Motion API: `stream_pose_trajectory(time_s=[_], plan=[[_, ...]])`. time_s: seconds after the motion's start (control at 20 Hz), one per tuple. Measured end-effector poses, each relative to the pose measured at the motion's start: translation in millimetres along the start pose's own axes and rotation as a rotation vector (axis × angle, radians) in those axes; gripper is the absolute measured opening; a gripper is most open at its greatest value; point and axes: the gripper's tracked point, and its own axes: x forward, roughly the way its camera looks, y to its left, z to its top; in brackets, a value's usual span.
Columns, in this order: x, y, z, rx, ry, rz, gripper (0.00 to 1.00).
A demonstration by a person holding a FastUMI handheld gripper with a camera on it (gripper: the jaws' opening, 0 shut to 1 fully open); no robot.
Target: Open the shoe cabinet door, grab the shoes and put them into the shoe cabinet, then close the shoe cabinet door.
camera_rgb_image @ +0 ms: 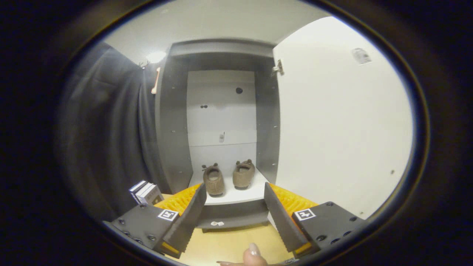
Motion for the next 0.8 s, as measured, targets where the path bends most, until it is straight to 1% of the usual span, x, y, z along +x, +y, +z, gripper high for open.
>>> stream_pose_trajectory(time_s=[0.1,0.25,0.4,0.55,0.65,0.8], plan=[[-37,-26,9,0.027,-0.035,-0.036,0.98],[-86,-83,20,0.054,-0.072,-0.117,0.98],[-123,-141,34,0.048,-0.121,-0.176,0.97],[-144,-207,44,0.005,-0.17,-0.226,0.97],[-150,-248,47,-0.005,-0.18,-0.238,0.96],[-129,-297,38,-0.012,-0.149,-0.231,0.96]])
